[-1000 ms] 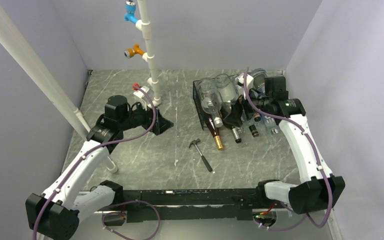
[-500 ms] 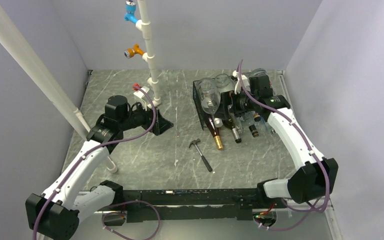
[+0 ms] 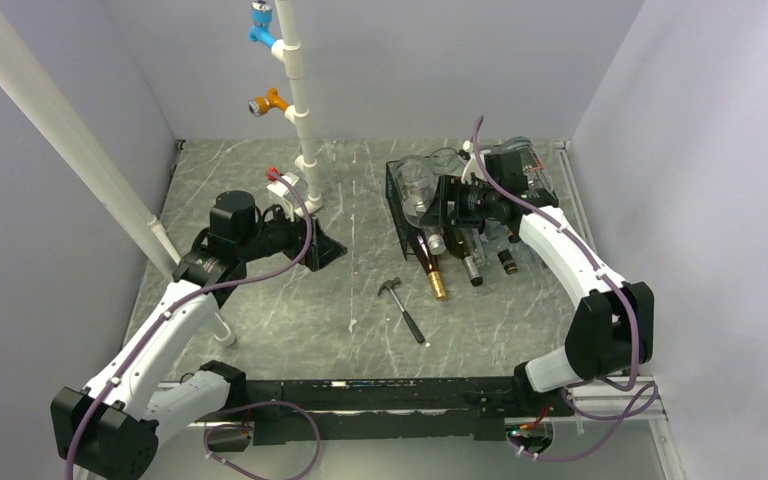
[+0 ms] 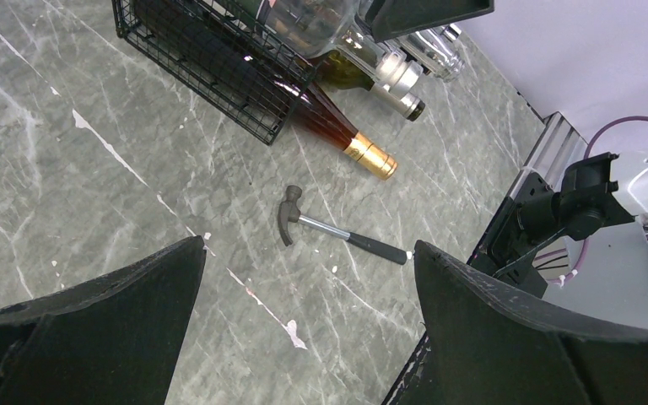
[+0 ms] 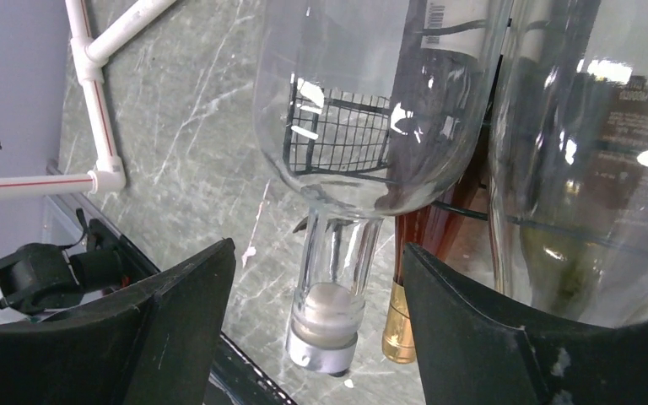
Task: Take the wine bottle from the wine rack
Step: Pick up the wine bottle from the wine rack.
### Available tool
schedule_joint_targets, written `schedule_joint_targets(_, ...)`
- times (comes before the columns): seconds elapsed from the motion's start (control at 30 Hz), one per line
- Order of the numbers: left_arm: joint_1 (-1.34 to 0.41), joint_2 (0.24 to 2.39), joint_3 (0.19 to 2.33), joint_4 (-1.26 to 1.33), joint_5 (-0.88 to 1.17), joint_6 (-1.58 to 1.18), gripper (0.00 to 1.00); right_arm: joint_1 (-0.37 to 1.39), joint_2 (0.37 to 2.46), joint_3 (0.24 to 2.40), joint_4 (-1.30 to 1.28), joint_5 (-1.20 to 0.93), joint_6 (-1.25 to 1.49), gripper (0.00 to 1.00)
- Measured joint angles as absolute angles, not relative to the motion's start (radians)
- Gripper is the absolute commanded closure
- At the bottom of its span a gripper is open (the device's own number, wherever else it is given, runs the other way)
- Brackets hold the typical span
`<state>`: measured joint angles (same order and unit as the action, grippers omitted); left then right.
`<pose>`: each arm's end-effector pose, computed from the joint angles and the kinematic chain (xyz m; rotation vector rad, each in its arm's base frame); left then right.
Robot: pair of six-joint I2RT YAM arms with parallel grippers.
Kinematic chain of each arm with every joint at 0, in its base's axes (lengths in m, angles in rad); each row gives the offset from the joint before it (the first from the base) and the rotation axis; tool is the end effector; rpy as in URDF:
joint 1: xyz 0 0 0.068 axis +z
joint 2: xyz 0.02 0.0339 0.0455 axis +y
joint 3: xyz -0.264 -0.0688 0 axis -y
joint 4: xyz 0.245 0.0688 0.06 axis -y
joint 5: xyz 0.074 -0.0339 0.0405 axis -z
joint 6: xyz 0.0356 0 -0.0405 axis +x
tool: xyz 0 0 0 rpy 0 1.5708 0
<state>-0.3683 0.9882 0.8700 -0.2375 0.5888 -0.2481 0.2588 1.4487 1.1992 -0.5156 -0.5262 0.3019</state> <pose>0.2002 -0.0985 0.3286 0.5259 1.9161 -0.9718 0.3006 0.0981 0.3006 -0.2200 2.3661 0.8894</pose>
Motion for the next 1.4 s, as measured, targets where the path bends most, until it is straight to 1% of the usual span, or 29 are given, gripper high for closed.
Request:
schedule_joint_targets(0.1,-0.368,0.986,0.87,-0.238,0.588,-0.248,0.01,0.259,1.462,1.182,-0.493,-0.526,0.326,0.32)
schedule_joint_targets(0.27,-0.368,0.981,0.87,-0.238,0.589,-0.248,0.01,0.263,1.469,1.149,-0.471,-0.529,0.352,0.35)
schedule_joint_targets(0.7,-0.368,0.979,0.87,-0.238,0.588,-0.246,0.01,0.295,1.537,1.142,-0.429,-0.532,0.389,0.4)
schedule_joint_targets(0.83,-0.368,0.979,0.87,-0.239,0.588,-0.245,0.01,0.297,1.544,1.137,-0.416,-0.533,0.4,0.46)
schedule_joint_targets(1.03,-0.368,0.979,0.87,-0.244,0.587,-0.245,0.01,0.297,1.554,1.132,-0.408,-0.533,0.414,0.49)
schedule_joint_targets(1.17,-0.368,0.979,0.87,-0.249,0.587,-0.245,0.01,0.297,1.554,1.126,-0.398,-0.532,0.421,0.62)
schedule_joint_targets(1.33,-0.368,0.979,0.87,-0.252,0.587,-0.245,0.01,0.294,1.554,1.112,-0.387,-0.534,0.456,0.83)
schedule_joint_targets(1.4,-0.368,0.979,0.87,-0.252,0.587,-0.245,0.01,0.289,1.554,1.109,-0.379,-0.541,0.462,0.93)
